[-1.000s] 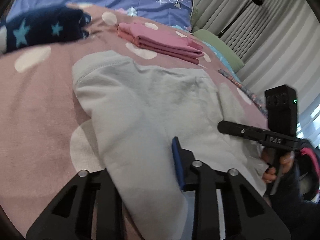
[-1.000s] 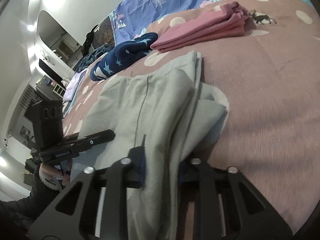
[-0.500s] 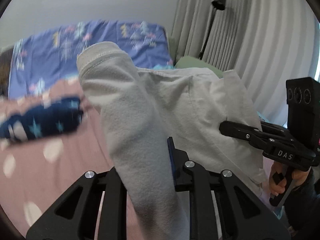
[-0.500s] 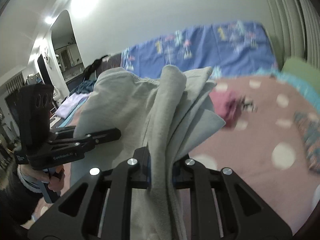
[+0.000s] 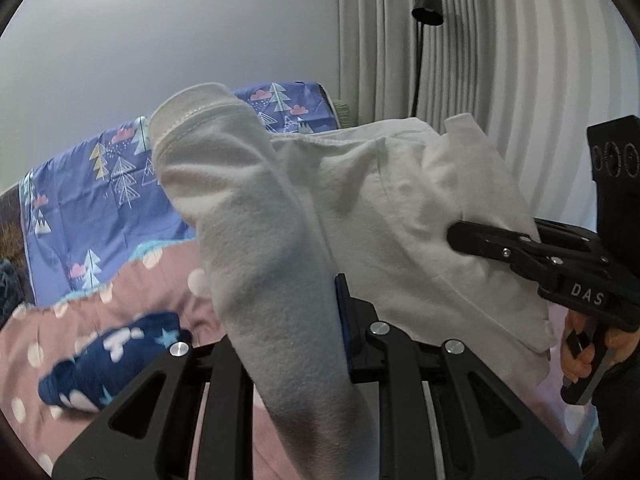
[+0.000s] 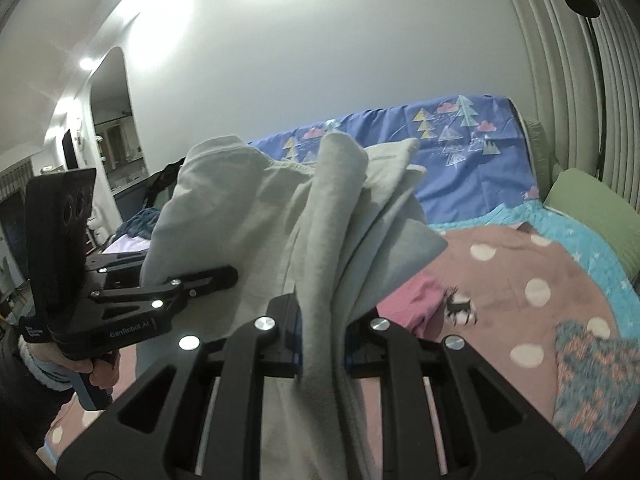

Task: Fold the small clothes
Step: 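Lift the grey shirt with both grippers and carry it toward the pink stack, then lay the grey shirt onto the pink stack and open both grippers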

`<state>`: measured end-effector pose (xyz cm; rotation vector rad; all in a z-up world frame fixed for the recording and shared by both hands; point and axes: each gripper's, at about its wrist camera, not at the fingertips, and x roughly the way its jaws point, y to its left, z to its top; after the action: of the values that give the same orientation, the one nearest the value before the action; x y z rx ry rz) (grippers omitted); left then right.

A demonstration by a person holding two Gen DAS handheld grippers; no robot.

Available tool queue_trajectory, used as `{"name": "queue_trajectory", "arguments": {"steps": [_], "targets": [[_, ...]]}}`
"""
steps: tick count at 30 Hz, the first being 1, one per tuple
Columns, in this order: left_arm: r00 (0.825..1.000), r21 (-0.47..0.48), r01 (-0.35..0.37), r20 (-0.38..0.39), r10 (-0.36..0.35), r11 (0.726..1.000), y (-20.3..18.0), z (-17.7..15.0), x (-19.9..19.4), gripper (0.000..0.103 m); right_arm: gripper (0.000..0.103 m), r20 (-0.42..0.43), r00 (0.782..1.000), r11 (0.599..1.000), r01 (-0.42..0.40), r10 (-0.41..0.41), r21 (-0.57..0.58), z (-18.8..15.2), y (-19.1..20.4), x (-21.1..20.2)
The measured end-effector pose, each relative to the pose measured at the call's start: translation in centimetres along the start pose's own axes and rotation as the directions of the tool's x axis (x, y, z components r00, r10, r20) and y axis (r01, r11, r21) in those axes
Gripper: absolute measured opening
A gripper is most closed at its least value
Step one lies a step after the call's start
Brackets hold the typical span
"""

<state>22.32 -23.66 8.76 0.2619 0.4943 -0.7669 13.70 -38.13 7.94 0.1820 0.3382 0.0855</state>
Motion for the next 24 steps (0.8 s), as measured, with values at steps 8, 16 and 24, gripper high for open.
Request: {"name": "queue_trajectory", "arguments": {"steps": [8,16,24], "targets": [[0.994,0.068,-0.106,-0.028,0.108,0.992,1.6,4.5,6.8,0.019,0.014,0.009,0.999,0.999,0.041,-0.041,0.029,2.8,-3.6,6.6],[0.965,0.087,-0.248,-0.064,0.254,0.965,5.3,4.7,16.6,0.055,0.024,-0.017,0.997,0.996,0.072,-0.072,0.045,2.9,-7.9,16.3],[0.875,0.116,-0.311,-0.353,0.331,0.943,8.8,-8.0,26.0,0.082,0.089,-0.388,0.906,0.929,0.279,-0.17,0.243,-10.7,-16.8,25.3]]}}
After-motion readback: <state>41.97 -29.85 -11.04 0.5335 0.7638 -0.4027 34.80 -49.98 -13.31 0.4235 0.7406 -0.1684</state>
